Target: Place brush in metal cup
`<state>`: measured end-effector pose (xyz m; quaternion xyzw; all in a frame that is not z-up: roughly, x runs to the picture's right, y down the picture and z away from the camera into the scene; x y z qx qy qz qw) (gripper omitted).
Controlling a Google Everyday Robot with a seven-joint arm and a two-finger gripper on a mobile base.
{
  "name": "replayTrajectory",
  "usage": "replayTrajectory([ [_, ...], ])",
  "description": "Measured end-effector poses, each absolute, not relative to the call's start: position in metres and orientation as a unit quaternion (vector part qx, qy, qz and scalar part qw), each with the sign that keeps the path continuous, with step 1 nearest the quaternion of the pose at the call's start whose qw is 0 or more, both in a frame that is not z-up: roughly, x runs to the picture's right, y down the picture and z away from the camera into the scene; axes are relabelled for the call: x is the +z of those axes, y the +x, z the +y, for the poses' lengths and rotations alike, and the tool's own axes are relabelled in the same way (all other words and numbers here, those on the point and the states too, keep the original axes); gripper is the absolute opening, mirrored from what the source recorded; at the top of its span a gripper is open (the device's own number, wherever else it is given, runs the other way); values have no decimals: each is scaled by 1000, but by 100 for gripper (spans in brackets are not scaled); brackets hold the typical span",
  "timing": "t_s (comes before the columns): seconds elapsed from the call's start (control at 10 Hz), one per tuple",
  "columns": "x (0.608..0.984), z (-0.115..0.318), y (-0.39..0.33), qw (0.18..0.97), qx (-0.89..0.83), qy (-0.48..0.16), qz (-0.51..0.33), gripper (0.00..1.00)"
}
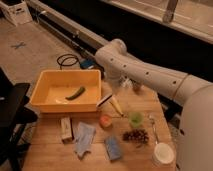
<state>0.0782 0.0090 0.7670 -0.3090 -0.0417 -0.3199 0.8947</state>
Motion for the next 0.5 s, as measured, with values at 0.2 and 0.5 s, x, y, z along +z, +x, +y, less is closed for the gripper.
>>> replayTrajectory([
  [0.2,773,-2,84,904,-301,-303,-29,0],
  [0.5,778,-13,97,921,-271,-277,-30,0],
])
